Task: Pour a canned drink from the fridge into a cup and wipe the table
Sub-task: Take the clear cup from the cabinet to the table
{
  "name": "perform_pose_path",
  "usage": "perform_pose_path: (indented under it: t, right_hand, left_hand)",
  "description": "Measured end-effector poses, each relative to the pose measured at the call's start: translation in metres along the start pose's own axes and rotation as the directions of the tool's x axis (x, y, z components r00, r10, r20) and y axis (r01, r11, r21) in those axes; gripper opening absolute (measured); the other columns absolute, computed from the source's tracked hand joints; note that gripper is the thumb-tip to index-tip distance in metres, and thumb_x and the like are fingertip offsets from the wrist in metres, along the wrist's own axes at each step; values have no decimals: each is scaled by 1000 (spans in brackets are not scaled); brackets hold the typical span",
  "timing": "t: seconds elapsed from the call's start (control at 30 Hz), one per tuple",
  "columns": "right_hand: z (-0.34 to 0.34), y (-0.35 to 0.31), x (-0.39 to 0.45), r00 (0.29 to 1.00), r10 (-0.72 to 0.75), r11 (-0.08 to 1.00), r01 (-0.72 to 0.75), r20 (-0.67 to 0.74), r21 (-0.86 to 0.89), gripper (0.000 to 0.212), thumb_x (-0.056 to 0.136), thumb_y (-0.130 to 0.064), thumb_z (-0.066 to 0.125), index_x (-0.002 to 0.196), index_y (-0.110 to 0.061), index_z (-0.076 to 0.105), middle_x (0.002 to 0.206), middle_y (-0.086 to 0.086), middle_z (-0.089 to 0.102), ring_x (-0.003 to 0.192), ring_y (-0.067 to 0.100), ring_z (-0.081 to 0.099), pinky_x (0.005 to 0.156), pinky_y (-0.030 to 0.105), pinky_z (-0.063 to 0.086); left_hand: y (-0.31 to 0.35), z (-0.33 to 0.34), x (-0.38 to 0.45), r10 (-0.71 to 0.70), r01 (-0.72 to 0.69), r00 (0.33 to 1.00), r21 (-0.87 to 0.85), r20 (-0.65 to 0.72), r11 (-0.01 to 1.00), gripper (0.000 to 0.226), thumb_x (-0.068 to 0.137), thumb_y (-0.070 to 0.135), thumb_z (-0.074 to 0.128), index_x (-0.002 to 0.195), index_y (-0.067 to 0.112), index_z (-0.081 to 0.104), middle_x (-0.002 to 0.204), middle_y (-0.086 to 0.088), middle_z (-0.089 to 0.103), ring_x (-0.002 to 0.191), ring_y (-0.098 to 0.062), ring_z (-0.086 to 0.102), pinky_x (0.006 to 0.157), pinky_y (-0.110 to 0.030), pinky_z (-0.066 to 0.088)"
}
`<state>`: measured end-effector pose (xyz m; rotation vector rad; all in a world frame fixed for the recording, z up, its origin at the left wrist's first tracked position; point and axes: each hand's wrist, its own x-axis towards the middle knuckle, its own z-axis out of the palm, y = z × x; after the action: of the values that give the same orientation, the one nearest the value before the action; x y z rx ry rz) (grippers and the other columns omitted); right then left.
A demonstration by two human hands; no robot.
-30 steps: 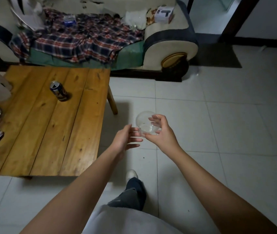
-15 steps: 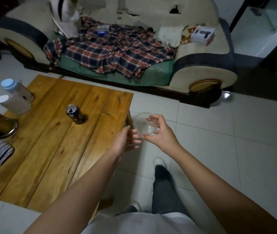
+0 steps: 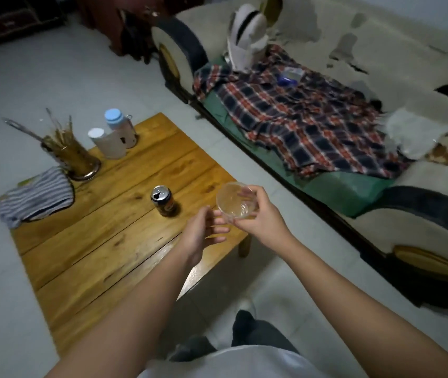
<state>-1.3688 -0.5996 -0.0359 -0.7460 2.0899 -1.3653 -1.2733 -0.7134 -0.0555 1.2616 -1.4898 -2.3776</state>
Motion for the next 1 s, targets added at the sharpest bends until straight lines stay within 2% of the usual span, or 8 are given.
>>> perform_pose_path:
  t: [0.17, 0.4, 0.47, 0.57, 0.77, 0.93, 1.0]
  right_hand:
    - [8, -11, 40, 977, -61, 998, 67, 206, -21, 70, 63, -25, 82, 120, -26, 39, 119, -9, 52, 114, 9, 50, 99, 34, 44]
    - [57, -18, 61, 887, -107, 992, 125, 448, -9, 64, 68, -15, 79, 114, -32, 38, 108, -22, 50, 106, 2, 50, 90, 22, 45]
    - [75, -17, 63, 861, -104, 991, 131, 499, -20, 64, 68, -15, 79, 117, -30, 40, 111, -18, 54, 107, 4, 52, 90, 26, 47]
    - [102, -13, 66, 828, -114, 988, 150, 549, -21, 66, 66, -16, 80, 120, -26, 43, 121, -9, 56, 112, 6, 52, 94, 36, 47]
    - [148, -4, 76, 784, -95, 988, 150, 613, -39, 65, 66, -10, 78, 115, -31, 40, 119, -9, 54, 111, 7, 52, 95, 35, 46]
    - [181, 1, 89, 782, -64, 987, 141, 620, -77, 67, 66, -15, 79, 122, -21, 43, 123, -5, 55, 111, 7, 52, 95, 28, 44]
    - [194, 3, 97, 786, -49, 988, 127, 616, -83, 68, 66, -16, 80, 122, -20, 42, 124, -5, 54, 113, 8, 51, 97, 31, 44]
  left_hand:
    - [10, -9, 6, 10, -33, 982, -124, -187, 992, 37, 98, 30, 27, 92, 10, 58, 77, -5, 63, 68, -17, 61, 68, -32, 50]
    - [0, -48, -11, -21, -81, 919, -240, -393, 967, 41, 97, 30, 25, 87, 13, 61, 78, -4, 67, 67, -17, 62, 68, -32, 51]
    - [-7, -61, -16, -41, -86, 897, -265, -440, 960, 41, 97, 30, 26, 87, 13, 61, 79, -5, 67, 69, -18, 63, 69, -32, 51]
    - [-17, -80, -21, -72, -93, 869, -305, -489, 948, 40, 97, 31, 26, 89, 13, 61, 82, -6, 68, 69, -18, 64, 68, -32, 52]
    - [-32, -113, -15, -127, -89, 834, -358, -537, 930, 40, 97, 31, 27, 91, 14, 62, 85, -6, 68, 70, -17, 66, 67, -31, 52]
    - [-37, -145, 2, -153, -76, 831, -382, -535, 921, 36, 97, 30, 29, 98, 14, 62, 86, -6, 70, 71, -17, 67, 65, -30, 52]
    - [-36, -159, 12, -159, -71, 835, -390, -527, 918, 36, 97, 30, 29, 95, 15, 62, 83, -4, 69, 69, -15, 67, 63, -29, 52]
